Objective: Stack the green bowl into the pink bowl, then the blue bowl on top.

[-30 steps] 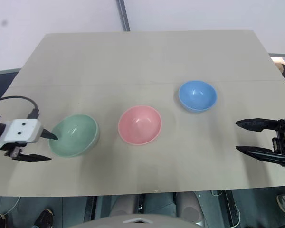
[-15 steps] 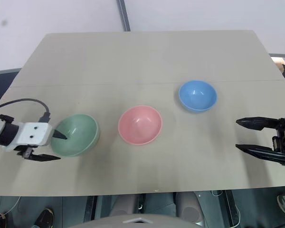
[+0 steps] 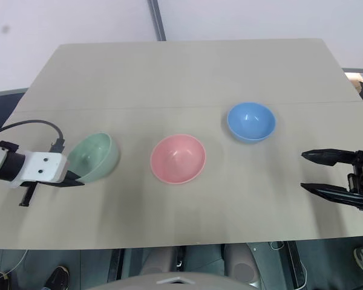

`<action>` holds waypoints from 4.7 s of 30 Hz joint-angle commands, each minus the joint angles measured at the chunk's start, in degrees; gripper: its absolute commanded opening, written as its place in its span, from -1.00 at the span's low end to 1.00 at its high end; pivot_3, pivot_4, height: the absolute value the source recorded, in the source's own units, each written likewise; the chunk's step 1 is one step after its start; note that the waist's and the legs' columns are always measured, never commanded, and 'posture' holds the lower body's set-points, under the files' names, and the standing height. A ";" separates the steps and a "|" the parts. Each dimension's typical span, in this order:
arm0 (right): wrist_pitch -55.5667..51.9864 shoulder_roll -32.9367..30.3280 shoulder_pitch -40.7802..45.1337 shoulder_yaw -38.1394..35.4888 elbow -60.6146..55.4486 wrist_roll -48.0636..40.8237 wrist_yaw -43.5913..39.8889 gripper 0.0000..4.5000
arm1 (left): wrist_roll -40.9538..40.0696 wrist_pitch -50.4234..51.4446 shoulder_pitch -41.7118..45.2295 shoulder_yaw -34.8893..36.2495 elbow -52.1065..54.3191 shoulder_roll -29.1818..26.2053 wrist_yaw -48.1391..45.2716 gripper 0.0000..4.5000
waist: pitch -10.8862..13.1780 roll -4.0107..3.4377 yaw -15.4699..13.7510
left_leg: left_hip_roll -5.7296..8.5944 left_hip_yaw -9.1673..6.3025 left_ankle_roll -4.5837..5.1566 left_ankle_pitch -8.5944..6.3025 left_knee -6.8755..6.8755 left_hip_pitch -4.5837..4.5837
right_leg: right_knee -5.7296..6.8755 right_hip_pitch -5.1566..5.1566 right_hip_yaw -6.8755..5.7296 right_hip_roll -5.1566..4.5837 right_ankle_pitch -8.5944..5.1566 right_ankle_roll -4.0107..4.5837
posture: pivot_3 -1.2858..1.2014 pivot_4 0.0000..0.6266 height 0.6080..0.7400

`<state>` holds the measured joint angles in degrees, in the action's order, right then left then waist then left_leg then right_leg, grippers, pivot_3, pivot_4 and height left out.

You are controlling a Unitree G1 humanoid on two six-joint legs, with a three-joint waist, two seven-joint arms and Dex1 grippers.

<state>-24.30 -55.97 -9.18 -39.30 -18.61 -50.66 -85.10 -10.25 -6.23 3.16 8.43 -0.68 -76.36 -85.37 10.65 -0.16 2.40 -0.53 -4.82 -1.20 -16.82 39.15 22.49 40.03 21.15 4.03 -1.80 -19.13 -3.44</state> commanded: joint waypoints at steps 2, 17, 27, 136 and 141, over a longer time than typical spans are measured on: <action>1.08 0.06 0.31 -1.87 0.00 -0.19 -0.42 0.41 | 0.73 -0.60 0.22 -0.78 -0.53 -0.65 -0.87 -0.99 | 0.00 0.00 -0.02 | 0.00 0.00 0.00 0.00 0.00 0.01 | -0.01 0.00 0.00 0.00 0.00 0.00 | 0.03 -0.52 1.00; 1.03 -0.14 1.03 -2.22 0.34 -0.90 -1.03 0.41 | -6.32 -18.67 41.54 -16.21 -7.26 2.84 -7.13 -0.99 | 0.07 0.19 0.27 | 0.06 -0.12 -0.02 0.01 0.14 0.25 | -0.09 0.08 -0.12 0.01 0.01 -0.01 | 0.03 -0.52 1.00; 2.63 -0.64 1.56 -5.20 2.34 0.87 -0.13 0.41 | -15.77 -27.64 47.14 -30.45 -3.49 1.36 -7.13 -0.99 | 0.08 0.19 0.09 | 0.06 -0.14 -0.01 0.01 0.20 0.24 | -0.01 0.08 -0.11 0.02 0.01 -0.01 | 0.03 -0.52 1.00; 15.27 10.33 59.18 58.87 38.16 57.98 13.48 -0.61 | -40.51 43.50 15.74 28.54 -2.69 2.21 -5.67 0.11 | 0.23 0.02 2.55 | 0.02 -0.15 -0.21 0.13 0.14 0.42 | 0.40 0.67 0.16 -0.06 -0.01 0.01 | 0.03 -0.52 1.00; 16.51 10.76 59.19 58.88 38.41 58.34 12.50 -0.99 | -40.38 43.59 15.37 28.84 -2.67 2.09 -6.12 0.11 | 0.21 0.08 2.93 | 0.03 -0.16 -0.21 0.13 0.16 0.40 | 0.41 0.65 0.11 -0.08 0.00 0.00 | 0.03 -0.52 1.00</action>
<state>-8.56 -45.12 49.60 20.08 20.49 7.37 -72.19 -50.64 37.31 17.94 35.38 -3.56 -73.23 -91.05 10.85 -0.08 5.33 -0.50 -4.98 -1.40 -16.70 39.30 22.89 40.47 21.81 4.14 -1.88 -19.13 -3.43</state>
